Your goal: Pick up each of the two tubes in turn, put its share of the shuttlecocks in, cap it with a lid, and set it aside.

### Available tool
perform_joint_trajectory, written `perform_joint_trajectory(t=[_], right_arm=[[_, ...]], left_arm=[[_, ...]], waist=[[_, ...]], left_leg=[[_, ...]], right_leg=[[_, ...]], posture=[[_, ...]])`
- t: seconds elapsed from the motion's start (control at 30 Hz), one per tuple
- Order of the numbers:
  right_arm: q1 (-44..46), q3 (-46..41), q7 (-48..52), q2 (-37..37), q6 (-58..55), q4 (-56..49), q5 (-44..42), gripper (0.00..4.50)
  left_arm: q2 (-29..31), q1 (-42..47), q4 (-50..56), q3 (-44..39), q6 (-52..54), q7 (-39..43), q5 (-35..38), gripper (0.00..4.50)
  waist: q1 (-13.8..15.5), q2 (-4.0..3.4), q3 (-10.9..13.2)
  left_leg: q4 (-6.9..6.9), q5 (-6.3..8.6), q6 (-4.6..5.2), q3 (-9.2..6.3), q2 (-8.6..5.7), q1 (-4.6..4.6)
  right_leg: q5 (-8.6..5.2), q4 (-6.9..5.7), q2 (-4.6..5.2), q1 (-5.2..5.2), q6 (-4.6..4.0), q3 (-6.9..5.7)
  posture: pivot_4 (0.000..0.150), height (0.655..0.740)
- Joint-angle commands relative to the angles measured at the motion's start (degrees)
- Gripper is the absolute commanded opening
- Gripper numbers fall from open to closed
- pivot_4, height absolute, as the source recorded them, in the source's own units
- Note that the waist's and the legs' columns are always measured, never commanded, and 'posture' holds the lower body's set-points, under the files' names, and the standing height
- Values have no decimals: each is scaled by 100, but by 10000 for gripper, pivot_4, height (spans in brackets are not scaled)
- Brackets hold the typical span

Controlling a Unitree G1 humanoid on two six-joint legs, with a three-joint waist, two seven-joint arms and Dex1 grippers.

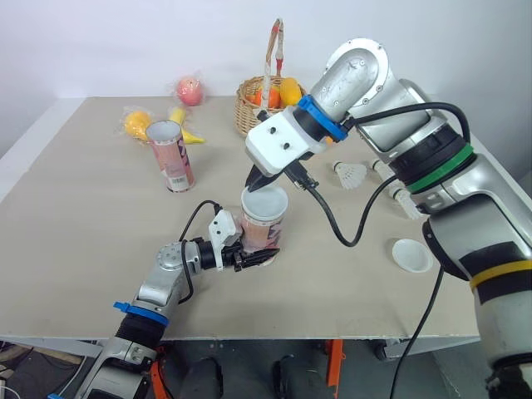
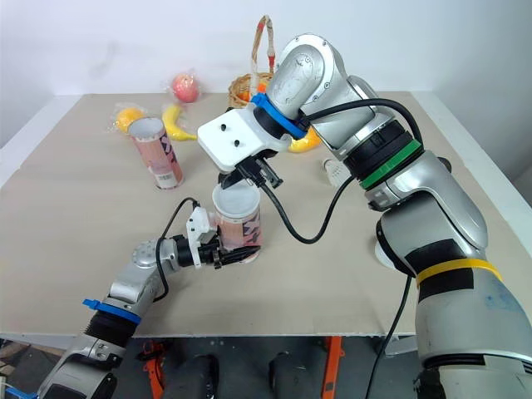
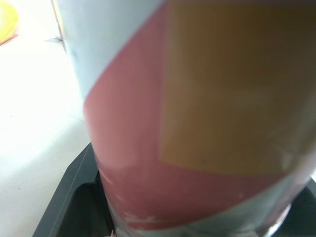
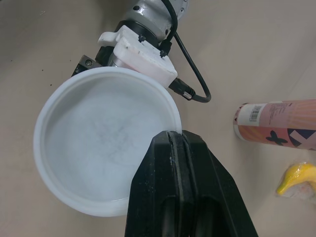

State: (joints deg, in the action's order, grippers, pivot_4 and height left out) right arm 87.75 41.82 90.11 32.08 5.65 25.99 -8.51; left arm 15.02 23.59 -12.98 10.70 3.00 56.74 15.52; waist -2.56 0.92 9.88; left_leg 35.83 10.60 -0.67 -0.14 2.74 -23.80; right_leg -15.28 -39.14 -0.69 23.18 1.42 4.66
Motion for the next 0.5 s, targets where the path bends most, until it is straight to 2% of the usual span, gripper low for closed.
perform_joint_trajectory(t=[0.03,0.27,0.5], right_arm=[[179,-251,239,8,86,-45,10,1066],[56,-12,239,214,116,-256,-60,1066],[117,-141,239,-7,114,-91,37,1066]], left_arm=[[76,-124,-335,84,223,-31,-160,29212],[76,-81,-386,67,203,-35,-161,29212],[77,-99,-371,63,194,-50,-162,29212]], waist=[[0,0,0],[1,0,0],[-1,0,0]], left_leg=[[0,0,0,0,0,0],[1,0,0,0,0,0],[1,-1,2,0,1,3]], right_leg=[[0,0,0,0,0,0],[0,0,0,0,1,-1],[5,0,-1,-1,-4,-2]], posture=[[1500,7400],[1500,7400],[1500,7400]])
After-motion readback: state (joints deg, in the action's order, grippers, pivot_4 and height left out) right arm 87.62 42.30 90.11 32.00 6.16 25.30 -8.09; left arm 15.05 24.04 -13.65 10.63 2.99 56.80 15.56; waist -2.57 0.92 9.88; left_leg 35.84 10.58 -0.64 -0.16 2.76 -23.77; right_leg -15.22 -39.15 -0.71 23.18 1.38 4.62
